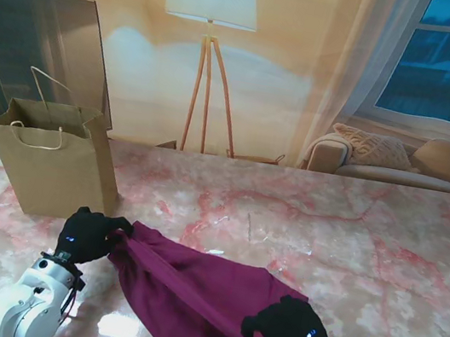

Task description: Fold the socks and the shorts into the kraft paper bag

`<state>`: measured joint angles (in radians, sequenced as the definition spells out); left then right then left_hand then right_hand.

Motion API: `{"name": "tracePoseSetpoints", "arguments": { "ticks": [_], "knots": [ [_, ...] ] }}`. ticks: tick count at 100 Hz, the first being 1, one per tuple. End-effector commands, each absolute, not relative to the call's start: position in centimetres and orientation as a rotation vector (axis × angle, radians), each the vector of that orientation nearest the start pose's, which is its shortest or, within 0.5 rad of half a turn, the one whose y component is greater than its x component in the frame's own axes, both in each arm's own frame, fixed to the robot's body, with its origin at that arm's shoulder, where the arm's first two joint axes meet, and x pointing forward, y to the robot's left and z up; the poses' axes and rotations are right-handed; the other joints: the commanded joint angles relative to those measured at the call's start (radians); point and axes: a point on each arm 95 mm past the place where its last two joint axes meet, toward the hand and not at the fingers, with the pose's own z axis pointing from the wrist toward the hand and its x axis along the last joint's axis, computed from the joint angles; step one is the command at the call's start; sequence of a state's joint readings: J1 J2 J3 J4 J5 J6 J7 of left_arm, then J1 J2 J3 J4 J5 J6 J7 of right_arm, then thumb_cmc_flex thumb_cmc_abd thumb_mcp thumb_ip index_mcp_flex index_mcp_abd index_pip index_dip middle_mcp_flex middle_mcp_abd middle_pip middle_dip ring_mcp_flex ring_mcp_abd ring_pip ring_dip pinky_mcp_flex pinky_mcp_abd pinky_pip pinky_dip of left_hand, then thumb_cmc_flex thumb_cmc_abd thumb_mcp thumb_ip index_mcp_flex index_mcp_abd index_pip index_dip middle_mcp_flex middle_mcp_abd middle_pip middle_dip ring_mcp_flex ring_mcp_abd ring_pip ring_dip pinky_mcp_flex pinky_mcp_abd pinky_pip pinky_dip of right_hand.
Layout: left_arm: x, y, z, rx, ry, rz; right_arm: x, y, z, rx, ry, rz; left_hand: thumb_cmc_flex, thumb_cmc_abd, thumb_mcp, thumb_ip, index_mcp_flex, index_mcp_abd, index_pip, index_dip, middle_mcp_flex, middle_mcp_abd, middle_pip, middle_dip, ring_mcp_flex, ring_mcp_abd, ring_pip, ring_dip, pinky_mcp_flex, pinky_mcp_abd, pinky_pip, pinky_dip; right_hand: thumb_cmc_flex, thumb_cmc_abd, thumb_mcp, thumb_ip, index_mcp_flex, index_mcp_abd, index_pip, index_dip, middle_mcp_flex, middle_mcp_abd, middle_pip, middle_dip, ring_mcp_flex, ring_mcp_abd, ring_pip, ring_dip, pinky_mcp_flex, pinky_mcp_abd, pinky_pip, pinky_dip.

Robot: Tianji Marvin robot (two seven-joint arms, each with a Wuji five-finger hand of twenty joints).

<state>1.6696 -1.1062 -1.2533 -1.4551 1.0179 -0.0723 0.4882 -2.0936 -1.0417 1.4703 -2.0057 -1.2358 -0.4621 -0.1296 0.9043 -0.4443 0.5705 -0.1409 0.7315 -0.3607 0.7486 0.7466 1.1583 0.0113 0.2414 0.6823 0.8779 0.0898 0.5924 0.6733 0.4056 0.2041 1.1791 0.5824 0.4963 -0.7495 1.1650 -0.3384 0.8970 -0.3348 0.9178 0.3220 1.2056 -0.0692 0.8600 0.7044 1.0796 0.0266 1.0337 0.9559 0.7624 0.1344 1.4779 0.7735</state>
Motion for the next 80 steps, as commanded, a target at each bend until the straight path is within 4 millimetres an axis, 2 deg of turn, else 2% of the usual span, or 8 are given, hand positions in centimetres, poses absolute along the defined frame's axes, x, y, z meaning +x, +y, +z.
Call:
{"name": "tracePoseSetpoints", "arguments": {
  "ticks": [1,27,33,38,43,51,75,80],
  "knots": [
    [36.0,4.5,-37.5,-1.11,1.252,-1.558,24.4,0.9,-31.7,0.811,1.863,1.706,0.023,0.027,0.063,-0.019,0.052,-0.02,0.059,-0.008,0.015,-0.045,-0.001,-0.007,-0.011,-0.001,-0.027,-0.008,-0.009,0.02,0.018,0.012,0.004,0.024,0.051,0.053,0.043,-0.01,0.068,0.009,0.03,0.006,0.017,0.014,0.02,0.017,0.041,0.046,0.008,0.019,0.067,0.026],
    [35.0,5.0,-39.0,-1.119,1.316,-1.522,23.0,1.5,-34.5,0.899,1.965,1.71,0.027,0.023,0.055,-0.018,0.052,-0.008,0.056,-0.048,0.006,-0.046,-0.014,-0.021,-0.026,-0.006,-0.045,-0.016,-0.026,0.018,-0.004,0.006,0.004,0.027,0.046,0.049,0.038,-0.01,0.064,0.007,0.024,0.004,0.018,0.011,0.018,0.021,0.045,0.044,0.014,0.015,0.075,0.023],
    [34.6,5.2,-39.1,-1.133,1.351,-1.513,22.7,1.6,-34.7,0.913,1.993,1.712,0.037,0.02,0.09,-0.024,0.052,0.035,0.052,-0.122,-0.024,-0.042,-0.034,-0.036,-0.059,-0.009,-0.08,-0.031,-0.057,0.019,-0.046,-0.001,-0.007,0.052,0.018,0.031,0.022,-0.007,0.048,-0.01,0.012,-0.01,-0.012,-0.017,-0.001,0.024,0.004,0.014,-0.004,0.012,0.061,0.001],
    [34.2,5.4,-39.1,-1.167,1.393,-1.51,22.6,1.5,-34.7,0.924,2.01,1.718,0.041,0.025,0.15,-0.04,0.043,0.089,0.014,-0.193,-0.099,-0.031,-0.039,-0.061,-0.114,-0.016,-0.129,-0.049,-0.109,0.013,-0.103,0.0,-0.104,0.098,-0.06,0.029,-0.004,0.013,0.03,-0.046,-0.02,-0.009,-0.071,-0.066,-0.034,0.032,-0.067,-0.032,-0.032,0.006,0.04,-0.018],
    [33.8,5.6,-39.0,-1.183,1.414,-1.525,22.5,1.4,-34.6,0.939,2.026,1.721,-0.003,-0.017,0.24,-0.04,0.029,0.123,-0.033,-0.244,-0.154,-0.027,-0.033,-0.088,-0.145,-0.022,-0.163,-0.065,-0.133,0.008,-0.144,0.01,-0.206,0.162,-0.142,0.068,-0.002,0.052,-0.06,-0.035,-0.053,-0.004,-0.121,-0.116,-0.071,0.039,-0.134,-0.08,-0.064,-0.002,0.025,-0.026],
    [33.3,6.0,-38.7,-1.199,1.444,-1.537,22.4,1.3,-34.3,0.946,2.035,1.73,-0.087,-0.068,0.326,-0.025,0.003,0.163,-0.116,-0.275,-0.242,-0.021,-0.011,-0.237,-0.2,-0.031,-0.219,-0.098,-0.181,-0.001,-0.22,0.019,-0.32,0.281,-0.242,0.211,0.03,0.096,-0.244,0.133,-0.087,0.002,-0.177,-0.175,-0.109,0.042,-0.217,-0.131,-0.111,-0.001,-0.016,-0.031],
    [31.9,6.9,-36.8,-1.178,1.504,-1.554,21.8,1.4,-33.7,0.946,2.007,1.789,-0.34,-0.076,0.31,0.088,-0.045,0.243,-0.294,-0.332,-0.385,-0.013,-0.056,-0.309,-0.319,-0.03,-0.324,-0.15,-0.29,0.015,-0.413,-0.002,-0.357,0.36,-0.382,0.244,-0.035,0.099,-0.311,0.153,-0.145,0.009,-0.35,-0.329,-0.136,0.033,-0.481,-0.284,-0.21,0.021,-0.232,-0.123],
    [31.6,7.0,-36.1,-1.168,1.524,-1.548,21.9,1.4,-33.6,0.949,1.987,1.796,-0.361,-0.092,0.246,0.084,-0.058,0.256,-0.329,-0.348,-0.416,-0.01,-0.069,-0.317,-0.346,-0.027,-0.346,-0.163,-0.312,0.018,-0.46,-0.008,-0.351,0.368,-0.392,0.247,-0.045,0.102,-0.316,0.151,-0.156,0.013,-0.368,-0.354,-0.132,0.036,-0.529,-0.317,-0.216,0.017,-0.274,-0.147]
  ]
}}
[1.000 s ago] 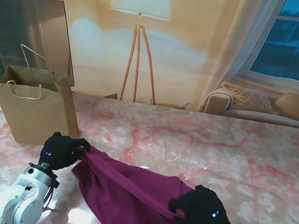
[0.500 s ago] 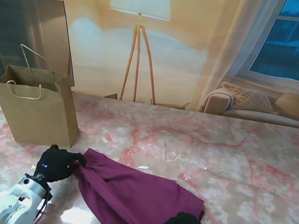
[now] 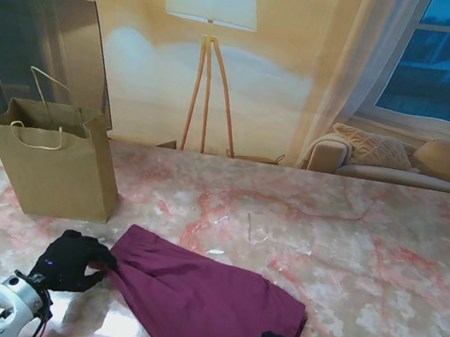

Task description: Fold the socks and the shorts into the kraft paper bag

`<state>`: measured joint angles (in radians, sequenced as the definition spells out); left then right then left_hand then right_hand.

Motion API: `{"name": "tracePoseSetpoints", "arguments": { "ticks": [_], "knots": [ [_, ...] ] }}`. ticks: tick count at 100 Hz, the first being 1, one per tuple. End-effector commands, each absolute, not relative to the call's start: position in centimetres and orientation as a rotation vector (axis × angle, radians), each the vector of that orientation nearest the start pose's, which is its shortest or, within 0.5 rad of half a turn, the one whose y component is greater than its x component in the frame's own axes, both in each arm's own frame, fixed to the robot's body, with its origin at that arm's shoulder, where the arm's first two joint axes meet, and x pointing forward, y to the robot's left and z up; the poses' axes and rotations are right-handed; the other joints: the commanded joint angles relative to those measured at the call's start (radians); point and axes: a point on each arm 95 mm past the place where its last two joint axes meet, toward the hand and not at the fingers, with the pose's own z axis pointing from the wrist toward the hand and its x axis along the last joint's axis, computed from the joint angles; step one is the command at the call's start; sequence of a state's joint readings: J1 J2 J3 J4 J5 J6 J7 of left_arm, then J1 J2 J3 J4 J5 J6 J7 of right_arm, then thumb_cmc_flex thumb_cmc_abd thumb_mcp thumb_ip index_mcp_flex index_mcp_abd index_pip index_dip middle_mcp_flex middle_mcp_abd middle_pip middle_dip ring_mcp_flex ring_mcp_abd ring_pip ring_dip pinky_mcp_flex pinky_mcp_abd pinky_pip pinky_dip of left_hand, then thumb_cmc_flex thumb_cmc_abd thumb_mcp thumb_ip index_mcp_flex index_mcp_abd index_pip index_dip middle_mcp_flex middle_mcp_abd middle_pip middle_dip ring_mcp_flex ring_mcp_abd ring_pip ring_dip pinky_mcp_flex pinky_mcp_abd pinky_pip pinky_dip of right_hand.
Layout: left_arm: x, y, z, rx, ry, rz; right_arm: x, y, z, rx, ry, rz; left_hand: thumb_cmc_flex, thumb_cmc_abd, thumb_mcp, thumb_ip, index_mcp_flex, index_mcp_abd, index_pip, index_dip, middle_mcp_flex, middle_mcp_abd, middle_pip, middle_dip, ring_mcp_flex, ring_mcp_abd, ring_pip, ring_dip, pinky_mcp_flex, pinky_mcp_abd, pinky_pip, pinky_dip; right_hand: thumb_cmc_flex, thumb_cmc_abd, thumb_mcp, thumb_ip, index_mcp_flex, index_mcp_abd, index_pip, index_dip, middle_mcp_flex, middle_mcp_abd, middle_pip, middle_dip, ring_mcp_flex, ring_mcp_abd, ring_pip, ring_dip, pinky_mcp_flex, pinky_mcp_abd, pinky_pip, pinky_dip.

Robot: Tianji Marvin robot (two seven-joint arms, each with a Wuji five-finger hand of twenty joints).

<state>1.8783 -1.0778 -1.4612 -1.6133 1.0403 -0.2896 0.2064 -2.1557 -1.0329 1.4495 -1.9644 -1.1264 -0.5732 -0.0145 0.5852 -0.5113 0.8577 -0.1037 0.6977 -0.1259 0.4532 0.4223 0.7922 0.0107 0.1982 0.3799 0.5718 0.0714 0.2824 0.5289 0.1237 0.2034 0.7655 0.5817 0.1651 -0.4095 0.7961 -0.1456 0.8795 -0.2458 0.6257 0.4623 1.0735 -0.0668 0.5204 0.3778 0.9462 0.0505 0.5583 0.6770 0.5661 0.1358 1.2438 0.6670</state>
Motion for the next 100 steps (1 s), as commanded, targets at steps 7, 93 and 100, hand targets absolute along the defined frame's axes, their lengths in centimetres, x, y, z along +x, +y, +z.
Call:
{"name": "tracePoseSetpoints", "arguments": {
  "ticks": [7,93,100],
  "knots": [
    [31.2,7.1,-35.2,-1.164,1.546,-1.538,22.3,1.4,-33.4,0.965,1.947,1.805,-0.061,-0.03,-0.144,0.038,-0.04,0.03,-0.073,-0.038,-0.084,-0.01,-0.041,-0.026,-0.067,-0.009,-0.064,-0.038,-0.044,0.011,-0.103,-0.017,0.017,0.037,-0.004,0.063,-0.033,0.025,-0.027,0.008,-0.034,0.024,-0.05,-0.057,0.006,0.016,-0.108,-0.08,-0.015,0.014,-0.085,-0.075],
    [32.6,3.8,-38.4,-1.292,1.61,-1.473,29.7,-0.2,-38.1,1.367,1.822,1.355,0.104,0.631,-0.74,0.099,0.154,0.176,-0.066,-0.076,0.077,0.11,-0.004,-0.068,-0.014,0.06,0.003,-0.045,-0.093,-0.06,-0.142,0.024,0.078,0.197,0.212,0.116,-0.133,0.166,-0.078,-0.115,-0.104,0.127,-0.194,-0.17,-0.085,0.056,-0.254,-0.295,-0.084,0.023,-0.191,-0.299],
    [32.1,3.7,-38.2,-1.297,1.616,-1.473,30.7,-0.2,-38.3,1.374,1.82,1.323,0.093,0.644,-0.756,0.1,0.167,0.172,-0.054,-0.073,0.106,0.109,0.007,-0.062,0.008,0.07,0.023,-0.029,-0.073,-0.039,-0.111,0.036,0.065,0.219,0.17,0.12,-0.18,0.168,-0.116,-0.088,-0.148,0.116,-0.18,-0.159,-0.124,0.046,-0.259,-0.285,-0.129,0.007,-0.206,-0.29]
  ]
}}
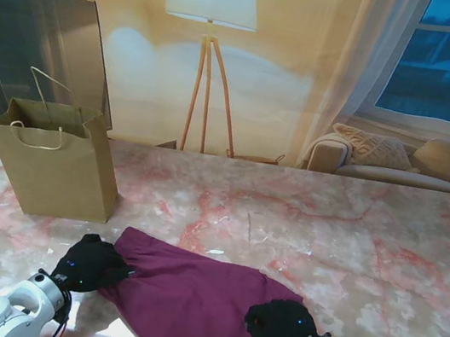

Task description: Fold the socks and the shorts into the kraft paper bag

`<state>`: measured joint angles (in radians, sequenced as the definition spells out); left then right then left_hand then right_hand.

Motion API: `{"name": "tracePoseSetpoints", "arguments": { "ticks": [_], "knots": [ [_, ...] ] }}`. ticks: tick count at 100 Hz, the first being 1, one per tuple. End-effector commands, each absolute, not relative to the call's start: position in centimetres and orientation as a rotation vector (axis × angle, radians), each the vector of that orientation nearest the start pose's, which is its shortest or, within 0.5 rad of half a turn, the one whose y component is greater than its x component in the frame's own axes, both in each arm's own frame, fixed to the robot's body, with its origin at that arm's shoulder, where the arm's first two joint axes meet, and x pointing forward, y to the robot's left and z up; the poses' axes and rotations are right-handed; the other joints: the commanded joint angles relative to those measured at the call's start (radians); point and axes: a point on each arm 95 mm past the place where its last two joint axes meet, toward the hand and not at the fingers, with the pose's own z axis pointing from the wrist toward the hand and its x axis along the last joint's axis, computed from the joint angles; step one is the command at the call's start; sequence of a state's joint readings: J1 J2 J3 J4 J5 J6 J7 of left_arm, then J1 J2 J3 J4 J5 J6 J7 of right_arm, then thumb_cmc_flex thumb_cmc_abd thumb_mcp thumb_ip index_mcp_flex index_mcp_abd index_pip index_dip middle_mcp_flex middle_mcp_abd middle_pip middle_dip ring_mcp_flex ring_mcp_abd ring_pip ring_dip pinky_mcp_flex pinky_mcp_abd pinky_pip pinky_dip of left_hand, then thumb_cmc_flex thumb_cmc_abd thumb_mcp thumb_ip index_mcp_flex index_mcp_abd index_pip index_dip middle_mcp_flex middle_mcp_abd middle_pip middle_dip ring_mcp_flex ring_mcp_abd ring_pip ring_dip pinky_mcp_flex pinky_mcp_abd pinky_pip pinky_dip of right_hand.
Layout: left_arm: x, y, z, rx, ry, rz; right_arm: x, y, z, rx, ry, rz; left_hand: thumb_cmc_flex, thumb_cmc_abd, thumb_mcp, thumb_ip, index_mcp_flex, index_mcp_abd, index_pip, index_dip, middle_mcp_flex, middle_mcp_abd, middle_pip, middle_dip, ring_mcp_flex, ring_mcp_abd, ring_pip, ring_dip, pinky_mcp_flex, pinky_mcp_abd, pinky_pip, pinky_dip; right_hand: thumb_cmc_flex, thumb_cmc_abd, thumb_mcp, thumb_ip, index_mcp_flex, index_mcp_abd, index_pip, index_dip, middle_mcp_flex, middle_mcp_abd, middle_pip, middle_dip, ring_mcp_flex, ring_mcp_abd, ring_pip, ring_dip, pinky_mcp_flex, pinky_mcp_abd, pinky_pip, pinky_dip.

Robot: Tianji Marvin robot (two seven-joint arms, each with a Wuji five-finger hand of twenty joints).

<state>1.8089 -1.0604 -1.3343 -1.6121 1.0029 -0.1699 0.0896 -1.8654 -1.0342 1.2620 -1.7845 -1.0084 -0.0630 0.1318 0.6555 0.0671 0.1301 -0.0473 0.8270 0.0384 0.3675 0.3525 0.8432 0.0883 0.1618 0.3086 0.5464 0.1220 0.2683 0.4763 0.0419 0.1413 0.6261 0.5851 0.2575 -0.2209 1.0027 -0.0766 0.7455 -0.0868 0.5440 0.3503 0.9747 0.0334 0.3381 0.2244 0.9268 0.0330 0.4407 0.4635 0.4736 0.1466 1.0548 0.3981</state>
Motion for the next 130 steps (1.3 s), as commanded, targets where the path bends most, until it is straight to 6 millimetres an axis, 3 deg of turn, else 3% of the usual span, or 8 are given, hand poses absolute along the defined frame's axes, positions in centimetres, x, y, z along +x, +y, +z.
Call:
{"name": "tracePoseSetpoints", "arguments": {
  "ticks": [1,50,64,71,82,94,109,130],
  "knots": [
    [32.1,3.7,-38.2,-1.298,1.618,-1.474,30.8,-0.2,-38.4,1.374,1.819,1.319,0.018,0.069,-0.032,0.043,0.039,0.003,0.033,-0.002,0.057,0.029,0.045,0.01,0.034,0.022,0.038,0.024,0.009,0.025,0.03,0.033,-0.03,0.031,-0.041,0.05,-0.052,0.009,-0.038,0.026,-0.056,0.013,0.003,-0.005,-0.111,0.062,-0.143,-0.071,-0.042,-0.006,-0.02,-0.021],
    [29.5,2.0,-37.5,-1.279,1.772,-1.547,35.0,-1.0,-38.6,1.273,1.815,1.179,0.016,0.097,-0.099,0.067,0.049,-0.039,0.101,0.034,0.121,0.01,0.072,0.049,0.104,0.039,0.116,0.099,0.091,0.068,0.17,0.072,-0.062,0.017,-0.148,0.037,-0.139,-0.037,-0.067,0.078,-0.235,-0.041,0.017,0.008,-0.283,0.0,-0.212,-0.081,-0.2,-0.045,-0.141,-0.009],
    [29.5,1.8,-36.6,-1.162,1.652,-1.606,35.2,-1.0,-38.5,1.247,1.775,1.246,0.072,-0.035,-0.048,0.08,0.044,-0.066,0.164,0.057,0.142,-0.011,0.096,0.072,0.138,0.016,0.138,0.107,0.126,0.076,0.225,0.071,-0.062,0.005,-0.166,0.033,-0.14,-0.046,-0.063,0.082,-0.23,-0.045,0.02,0.009,-0.278,-0.006,-0.211,-0.083,-0.198,-0.043,-0.152,-0.004],
    [29.9,1.6,-36.4,-1.04,1.503,-1.68,35.3,-1.0,-38.4,1.222,1.758,1.267,-0.024,-0.172,0.218,0.028,0.067,-0.091,0.233,0.026,0.191,-0.021,0.114,0.081,0.191,0.014,0.173,0.107,0.17,0.099,0.302,0.041,-0.062,-0.003,-0.164,0.033,-0.132,-0.052,-0.057,0.085,-0.215,-0.051,0.027,0.01,-0.267,-0.009,-0.208,-0.083,-0.192,-0.039,-0.153,-0.001],
    [30.5,1.5,-35.6,-0.938,1.389,-1.654,35.4,-1.1,-38.4,1.211,1.747,1.287,0.003,-0.345,0.364,-0.033,-0.002,-0.127,0.267,-0.014,0.165,-0.045,0.102,0.076,0.206,-0.019,0.169,0.085,0.227,0.061,0.347,0.0,-0.064,-0.008,-0.16,0.032,-0.127,-0.056,-0.052,0.087,-0.21,-0.052,0.026,0.01,-0.262,-0.012,-0.21,-0.085,-0.19,-0.039,-0.157,0.003],
    [31.2,1.6,-35.3,-0.954,1.365,-1.598,35.3,-1.2,-38.5,1.206,1.746,1.29,-0.093,-0.399,0.559,-0.005,-0.179,-0.051,0.05,-0.02,-0.068,-0.037,0.022,0.022,0.098,-0.049,0.048,-0.006,0.205,-0.009,0.263,-0.104,-0.067,-0.008,-0.162,0.03,-0.125,-0.061,-0.049,0.088,-0.209,-0.053,0.025,0.009,-0.261,-0.01,-0.211,-0.086,-0.19,-0.038,-0.161,0.008],
    [32.5,2.0,-35.8,-1.047,1.422,-1.5,35.4,-1.4,-38.9,1.216,1.755,1.284,-0.087,-0.462,0.612,-0.01,-0.346,0.045,-0.141,-0.117,-0.315,-0.016,-0.021,-0.039,-0.088,-0.082,-0.061,-0.098,0.108,-0.133,0.065,-0.231,-0.065,-0.009,-0.169,0.028,-0.126,-0.062,-0.048,0.088,-0.207,-0.053,0.027,0.01,-0.26,-0.009,-0.211,-0.084,-0.194,-0.036,-0.167,0.012],
    [33.9,2.5,-37.6,-1.188,1.492,-1.361,35.5,-1.7,-39.3,1.219,1.758,1.277,-0.073,-0.495,0.636,-0.019,-0.473,0.165,-0.246,-0.182,-0.454,0.061,-0.003,-0.097,-0.144,-0.013,-0.037,-0.092,0.076,-0.038,0.125,-0.183,-0.064,-0.01,-0.172,0.027,-0.123,-0.066,-0.045,0.089,-0.204,-0.056,0.03,0.011,-0.255,-0.006,-0.208,-0.08,-0.191,-0.032,-0.168,0.021]
  ]
}}
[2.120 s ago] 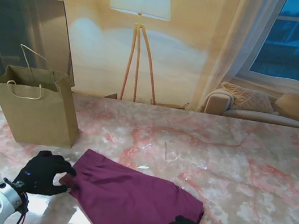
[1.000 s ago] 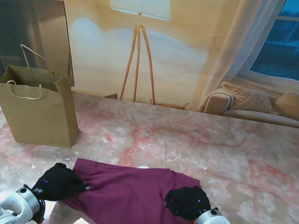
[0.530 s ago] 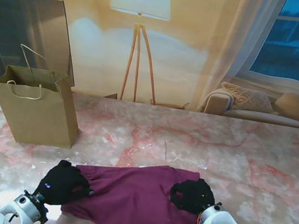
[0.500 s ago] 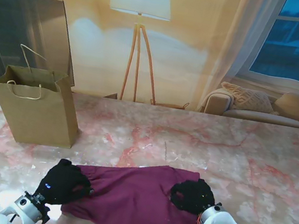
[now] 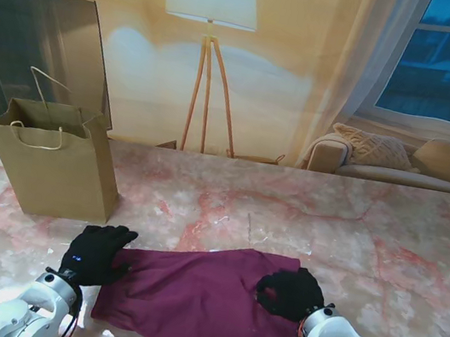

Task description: Fold the socks and the shorts into the kraft paper bag

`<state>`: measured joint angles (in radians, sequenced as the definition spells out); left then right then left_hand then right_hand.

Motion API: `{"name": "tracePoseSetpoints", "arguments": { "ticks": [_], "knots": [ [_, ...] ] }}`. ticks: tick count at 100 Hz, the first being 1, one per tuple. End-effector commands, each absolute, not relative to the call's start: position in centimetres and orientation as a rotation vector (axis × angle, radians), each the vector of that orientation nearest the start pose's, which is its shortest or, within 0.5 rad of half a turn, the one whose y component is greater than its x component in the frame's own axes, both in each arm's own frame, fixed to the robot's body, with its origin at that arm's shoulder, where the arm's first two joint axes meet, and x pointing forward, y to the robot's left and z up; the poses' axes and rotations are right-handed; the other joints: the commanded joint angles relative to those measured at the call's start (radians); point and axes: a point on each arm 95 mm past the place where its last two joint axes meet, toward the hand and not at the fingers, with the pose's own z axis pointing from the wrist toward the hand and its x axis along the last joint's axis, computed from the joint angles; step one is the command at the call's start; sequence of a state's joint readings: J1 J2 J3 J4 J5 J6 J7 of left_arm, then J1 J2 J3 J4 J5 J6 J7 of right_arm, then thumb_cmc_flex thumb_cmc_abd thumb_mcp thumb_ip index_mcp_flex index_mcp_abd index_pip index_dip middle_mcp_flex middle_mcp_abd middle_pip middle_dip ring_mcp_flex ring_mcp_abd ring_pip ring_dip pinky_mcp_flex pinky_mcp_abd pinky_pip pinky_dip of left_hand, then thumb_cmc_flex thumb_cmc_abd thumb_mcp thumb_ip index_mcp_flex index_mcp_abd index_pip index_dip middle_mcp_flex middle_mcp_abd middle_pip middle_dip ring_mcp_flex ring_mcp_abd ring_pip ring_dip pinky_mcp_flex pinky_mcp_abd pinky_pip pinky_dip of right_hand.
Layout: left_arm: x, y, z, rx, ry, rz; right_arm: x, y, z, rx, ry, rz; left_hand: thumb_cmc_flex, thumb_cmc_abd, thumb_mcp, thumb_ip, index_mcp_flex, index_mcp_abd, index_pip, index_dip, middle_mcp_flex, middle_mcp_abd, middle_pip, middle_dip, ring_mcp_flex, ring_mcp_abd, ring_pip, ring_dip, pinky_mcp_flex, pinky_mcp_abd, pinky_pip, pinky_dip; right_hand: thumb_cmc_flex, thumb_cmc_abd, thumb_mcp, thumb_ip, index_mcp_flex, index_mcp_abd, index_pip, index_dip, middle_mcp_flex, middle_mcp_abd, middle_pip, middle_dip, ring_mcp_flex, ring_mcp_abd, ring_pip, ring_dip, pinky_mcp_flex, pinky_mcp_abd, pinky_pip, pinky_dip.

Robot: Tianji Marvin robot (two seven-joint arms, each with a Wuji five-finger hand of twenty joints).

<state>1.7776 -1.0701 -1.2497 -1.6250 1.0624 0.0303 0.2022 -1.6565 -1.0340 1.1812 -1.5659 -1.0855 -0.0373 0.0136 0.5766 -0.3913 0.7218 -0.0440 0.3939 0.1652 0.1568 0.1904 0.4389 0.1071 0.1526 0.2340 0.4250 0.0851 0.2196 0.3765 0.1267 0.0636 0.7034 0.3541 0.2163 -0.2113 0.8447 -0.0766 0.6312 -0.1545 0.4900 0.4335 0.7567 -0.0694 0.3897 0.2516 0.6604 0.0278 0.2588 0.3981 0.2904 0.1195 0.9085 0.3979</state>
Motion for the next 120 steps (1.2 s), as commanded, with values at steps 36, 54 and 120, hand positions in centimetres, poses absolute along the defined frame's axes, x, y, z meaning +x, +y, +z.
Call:
{"name": "tracePoseSetpoints", "arguments": {
  "ticks": [36,54,120],
  "knots": [
    [34.5,2.8,-39.0,-1.327,1.554,-1.207,35.3,-1.6,-39.7,1.222,1.769,1.283,-0.026,-0.088,-0.043,-0.045,-0.098,0.19,-0.119,-0.041,0.131,0.042,0.114,0.088,0.052,0.058,0.122,0.18,-0.014,0.123,0.069,0.188,-0.022,-0.018,-0.018,0.027,-0.002,-0.005,0.013,0.008,0.024,0.044,-0.018,-0.015,0.024,0.0,-0.023,-0.008,0.004,0.004,-0.014,0.034],
    [34.8,2.7,-40.0,-1.348,1.53,-1.213,35.3,-1.6,-39.8,1.221,1.772,1.287,-0.044,-0.124,-0.032,-0.062,-0.022,0.15,-0.055,-0.006,0.194,-0.069,0.372,0.438,0.068,0.064,0.224,0.35,-0.021,0.151,0.083,0.186,-0.022,-0.017,-0.019,0.027,0.001,-0.007,0.016,0.009,0.026,0.042,-0.019,-0.015,0.027,-0.001,-0.023,-0.005,0.005,0.005,-0.013,0.038],
    [35.5,1.5,-40.4,-1.607,1.233,-1.52,35.1,-1.4,-39.9,1.214,1.774,1.3,0.146,-0.244,0.315,-0.015,0.271,-0.383,1.07,1.126,0.609,-0.048,0.143,0.234,0.475,0.02,0.276,0.157,0.282,0.134,0.443,0.22,-0.021,-0.014,-0.022,0.025,0.004,-0.008,0.018,0.009,0.03,0.041,-0.025,-0.018,0.031,-0.009,-0.029,-0.008,0.005,0.006,-0.017,0.041]
  ]
}}
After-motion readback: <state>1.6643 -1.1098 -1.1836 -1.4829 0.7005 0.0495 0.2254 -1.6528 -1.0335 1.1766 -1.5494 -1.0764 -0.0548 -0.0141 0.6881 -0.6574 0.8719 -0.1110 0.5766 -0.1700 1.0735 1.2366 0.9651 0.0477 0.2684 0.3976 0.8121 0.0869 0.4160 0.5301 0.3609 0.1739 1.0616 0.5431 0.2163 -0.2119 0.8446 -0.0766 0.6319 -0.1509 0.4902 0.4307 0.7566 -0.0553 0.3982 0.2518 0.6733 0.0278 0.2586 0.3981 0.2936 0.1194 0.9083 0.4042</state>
